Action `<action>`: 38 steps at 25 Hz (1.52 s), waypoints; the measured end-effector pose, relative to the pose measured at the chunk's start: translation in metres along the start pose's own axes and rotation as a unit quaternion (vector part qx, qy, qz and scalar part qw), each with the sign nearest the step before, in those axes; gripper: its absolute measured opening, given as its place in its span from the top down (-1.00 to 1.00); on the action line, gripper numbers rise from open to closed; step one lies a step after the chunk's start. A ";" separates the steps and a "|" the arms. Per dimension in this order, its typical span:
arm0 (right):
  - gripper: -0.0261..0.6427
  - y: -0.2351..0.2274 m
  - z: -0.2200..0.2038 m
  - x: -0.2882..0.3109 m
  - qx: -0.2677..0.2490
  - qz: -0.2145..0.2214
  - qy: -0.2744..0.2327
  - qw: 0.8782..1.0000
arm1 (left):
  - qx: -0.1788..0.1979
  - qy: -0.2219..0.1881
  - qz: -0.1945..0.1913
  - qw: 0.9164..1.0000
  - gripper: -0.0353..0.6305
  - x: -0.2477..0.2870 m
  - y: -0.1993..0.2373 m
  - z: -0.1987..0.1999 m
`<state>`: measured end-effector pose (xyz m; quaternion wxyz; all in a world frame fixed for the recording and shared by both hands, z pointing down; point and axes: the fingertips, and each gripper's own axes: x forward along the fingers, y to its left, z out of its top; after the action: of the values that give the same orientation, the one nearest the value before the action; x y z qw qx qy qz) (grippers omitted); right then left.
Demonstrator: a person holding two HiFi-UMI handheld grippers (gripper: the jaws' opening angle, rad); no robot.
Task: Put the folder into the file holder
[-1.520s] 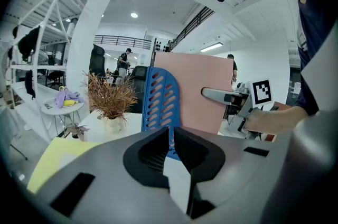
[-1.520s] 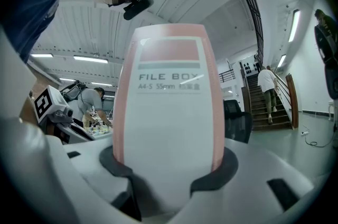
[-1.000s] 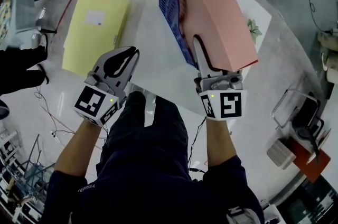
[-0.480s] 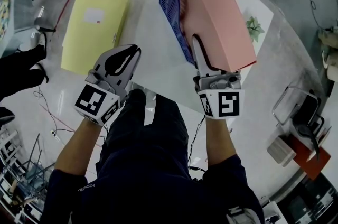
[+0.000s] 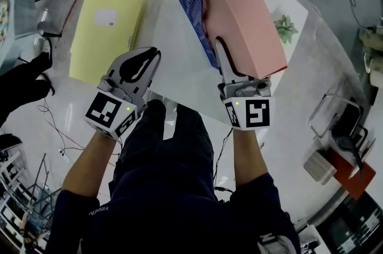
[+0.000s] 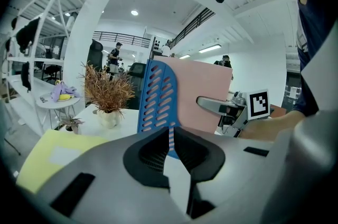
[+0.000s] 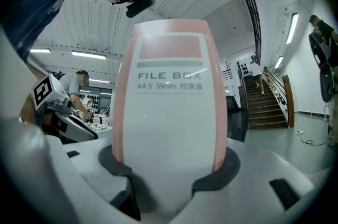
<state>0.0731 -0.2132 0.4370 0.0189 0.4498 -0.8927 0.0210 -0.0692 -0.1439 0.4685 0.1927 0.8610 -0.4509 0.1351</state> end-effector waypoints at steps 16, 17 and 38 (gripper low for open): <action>-0.06 0.004 -0.007 -0.004 0.007 -0.004 0.046 0.999 | 0.011 -0.017 -0.016 1.000 0.74 -0.012 -0.009 0.016; -0.07 0.004 -0.009 -0.005 0.008 -0.003 0.049 0.999 | 0.012 -0.018 -0.017 1.000 0.74 -0.013 -0.010 0.017; -0.13 0.007 0.003 -0.064 0.013 -0.055 0.065 0.996 | 0.040 -0.045 -0.046 0.997 0.74 -0.037 -0.030 0.039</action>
<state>0.1059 -0.1578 0.4301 0.0717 0.4963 -0.8631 0.0606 -0.0629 -0.1195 0.4124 0.1435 0.8929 -0.4136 0.1051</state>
